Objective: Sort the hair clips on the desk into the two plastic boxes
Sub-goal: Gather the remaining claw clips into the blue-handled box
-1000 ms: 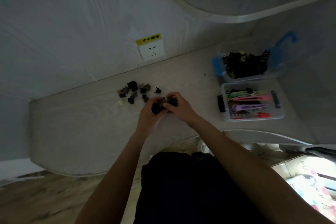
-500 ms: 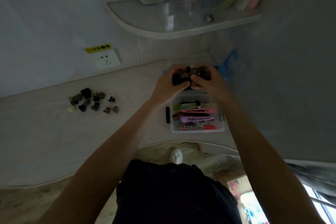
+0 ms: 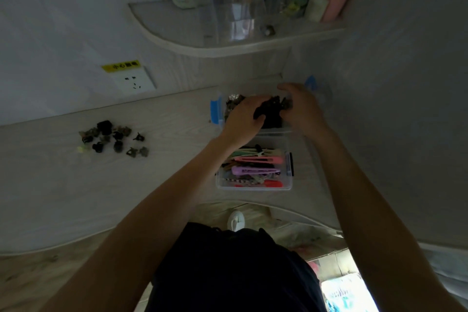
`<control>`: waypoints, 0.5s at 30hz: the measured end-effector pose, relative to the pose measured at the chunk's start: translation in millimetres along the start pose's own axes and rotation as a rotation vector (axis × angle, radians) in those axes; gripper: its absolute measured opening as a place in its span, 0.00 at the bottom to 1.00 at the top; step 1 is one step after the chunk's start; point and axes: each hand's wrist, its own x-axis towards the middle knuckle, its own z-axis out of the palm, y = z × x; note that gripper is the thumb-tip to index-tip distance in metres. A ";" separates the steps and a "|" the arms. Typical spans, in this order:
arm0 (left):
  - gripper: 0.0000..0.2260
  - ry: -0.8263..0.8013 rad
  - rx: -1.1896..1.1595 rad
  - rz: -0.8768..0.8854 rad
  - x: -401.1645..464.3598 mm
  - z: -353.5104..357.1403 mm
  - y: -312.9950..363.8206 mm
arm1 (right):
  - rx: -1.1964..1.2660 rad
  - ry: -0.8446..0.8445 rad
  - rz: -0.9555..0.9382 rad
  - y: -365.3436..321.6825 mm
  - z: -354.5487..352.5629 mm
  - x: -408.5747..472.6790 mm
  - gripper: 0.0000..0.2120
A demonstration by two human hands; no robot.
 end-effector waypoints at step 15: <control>0.19 0.596 0.451 -0.353 -162.7 -123.9 -163.0 | 0.018 -0.306 -0.290 -130.2 159.4 -28.3 0.22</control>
